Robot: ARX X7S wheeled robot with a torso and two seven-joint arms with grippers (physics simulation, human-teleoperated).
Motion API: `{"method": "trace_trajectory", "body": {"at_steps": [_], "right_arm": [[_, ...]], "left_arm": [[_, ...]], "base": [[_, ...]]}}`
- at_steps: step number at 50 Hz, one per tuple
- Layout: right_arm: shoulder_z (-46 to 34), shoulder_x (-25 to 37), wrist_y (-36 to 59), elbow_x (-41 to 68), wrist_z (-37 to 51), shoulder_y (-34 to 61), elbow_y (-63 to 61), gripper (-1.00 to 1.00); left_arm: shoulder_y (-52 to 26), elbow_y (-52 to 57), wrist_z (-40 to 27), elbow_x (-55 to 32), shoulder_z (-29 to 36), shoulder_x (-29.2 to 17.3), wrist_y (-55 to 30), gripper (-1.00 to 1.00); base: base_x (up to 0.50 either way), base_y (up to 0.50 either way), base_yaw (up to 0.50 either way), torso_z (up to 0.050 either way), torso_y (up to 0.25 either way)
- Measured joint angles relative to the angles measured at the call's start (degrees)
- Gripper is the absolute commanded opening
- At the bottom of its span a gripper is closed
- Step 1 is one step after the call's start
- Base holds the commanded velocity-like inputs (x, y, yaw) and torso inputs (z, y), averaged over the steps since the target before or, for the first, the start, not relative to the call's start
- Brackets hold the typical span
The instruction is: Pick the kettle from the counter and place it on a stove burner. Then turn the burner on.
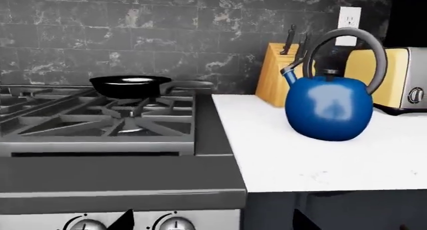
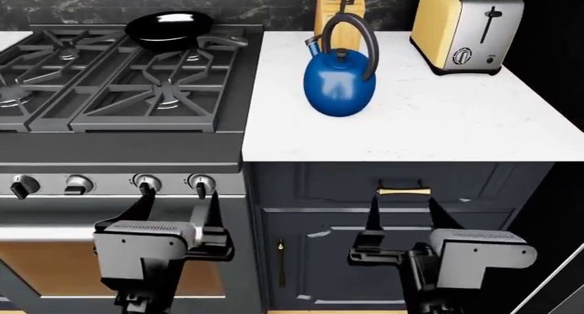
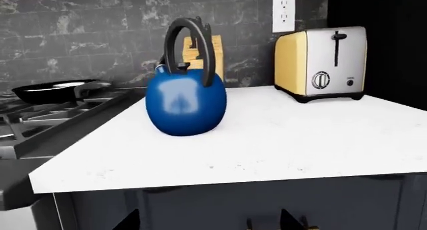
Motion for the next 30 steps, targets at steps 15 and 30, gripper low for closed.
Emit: {"method": "trace_trajectory", "body": {"at_steps": [15, 30], "right_arm": [[12.9, 6.1, 38.4, 34.2, 21.1, 18.5, -22.0, 1.0], [12.7, 17.8, 51.5, 75.5, 50.4, 42.5, -19.7, 1.0]], "left_arm": [[-10.6, 17.2, -3.5, -12.1, -5.7, -6.8, -22.0, 1.0], [-28.2, 21.0, -8.1, -32.1, -14.9, -13.1, -43.4, 1.0]], "base": [[0.0, 0.0, 0.0, 0.0, 0.0], [0.0, 0.0, 0.0, 0.0, 0.0]]}}
